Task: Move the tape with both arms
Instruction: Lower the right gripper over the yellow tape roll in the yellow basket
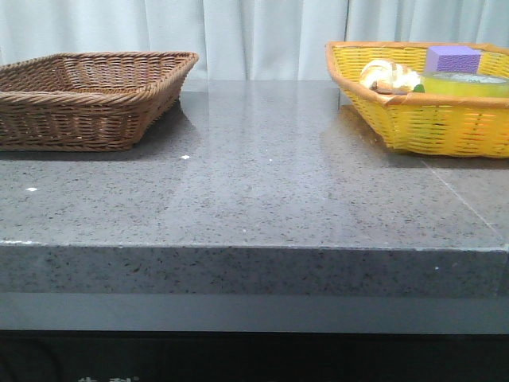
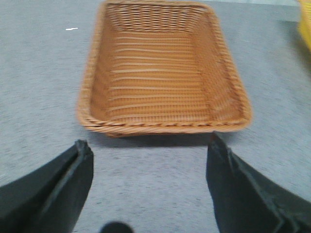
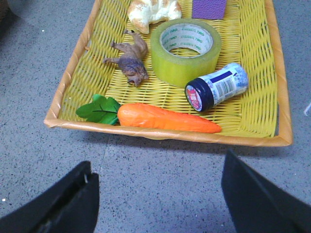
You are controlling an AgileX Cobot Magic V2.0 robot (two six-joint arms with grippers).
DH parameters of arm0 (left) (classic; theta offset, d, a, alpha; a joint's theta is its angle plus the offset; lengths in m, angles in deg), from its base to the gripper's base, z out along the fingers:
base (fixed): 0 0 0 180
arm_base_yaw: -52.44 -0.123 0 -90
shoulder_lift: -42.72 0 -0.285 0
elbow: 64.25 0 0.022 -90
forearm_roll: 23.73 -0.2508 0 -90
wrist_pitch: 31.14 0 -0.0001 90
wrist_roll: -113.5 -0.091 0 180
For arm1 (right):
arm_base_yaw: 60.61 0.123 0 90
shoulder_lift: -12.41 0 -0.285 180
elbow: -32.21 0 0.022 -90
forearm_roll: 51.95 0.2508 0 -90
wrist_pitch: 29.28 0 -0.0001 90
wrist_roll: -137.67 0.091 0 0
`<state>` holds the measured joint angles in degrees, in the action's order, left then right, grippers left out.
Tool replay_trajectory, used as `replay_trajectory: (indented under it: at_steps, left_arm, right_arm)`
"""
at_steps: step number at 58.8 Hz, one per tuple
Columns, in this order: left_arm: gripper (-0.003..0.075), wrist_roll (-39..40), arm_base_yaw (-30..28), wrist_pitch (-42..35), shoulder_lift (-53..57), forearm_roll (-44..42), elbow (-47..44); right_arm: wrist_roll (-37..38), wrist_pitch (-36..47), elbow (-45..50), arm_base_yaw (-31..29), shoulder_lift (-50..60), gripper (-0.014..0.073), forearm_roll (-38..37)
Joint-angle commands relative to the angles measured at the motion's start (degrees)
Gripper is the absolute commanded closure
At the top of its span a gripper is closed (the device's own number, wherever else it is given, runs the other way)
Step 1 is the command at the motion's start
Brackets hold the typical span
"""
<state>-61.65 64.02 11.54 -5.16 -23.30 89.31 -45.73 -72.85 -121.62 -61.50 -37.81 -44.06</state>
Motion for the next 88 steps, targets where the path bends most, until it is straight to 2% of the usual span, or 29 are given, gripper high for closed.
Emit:
replay_trajectory:
  at_steps: [1,18,33,56,88]
  left_arm:
    - [0.0229,0.1,4.3,-4.4,-0.3,0.6,2.0]
    - [0.0229,0.1,16.8,-5.4,-0.3,0.6,2.0]
    - [0.0229,0.0,23.1,-7.6,-0.3,0.6,2.0]
    - [0.0229,0.0,23.8,-8.4,-0.3,0.6,2.0]
    - [0.0229,0.0,23.8,-8.4,-0.3,0.6,2.0]
  right_arm:
    - [-0.5,3.5,-2.0,-0.1,0.0,0.0044,0.0]
    - [4.4,5.2,-3.3,-2.5,-3.4,0.0044,-1.8]
    - [4.4,0.3,-13.7,-5.4,-15.9,0.0044,-1.8]
    - [4.4,-6.9,-33.5,-5.6,-39.2,0.0044,-1.8]
    - [2.1,-17.8,-62.7,-5.6,-67.4,0.0044,-6.5]
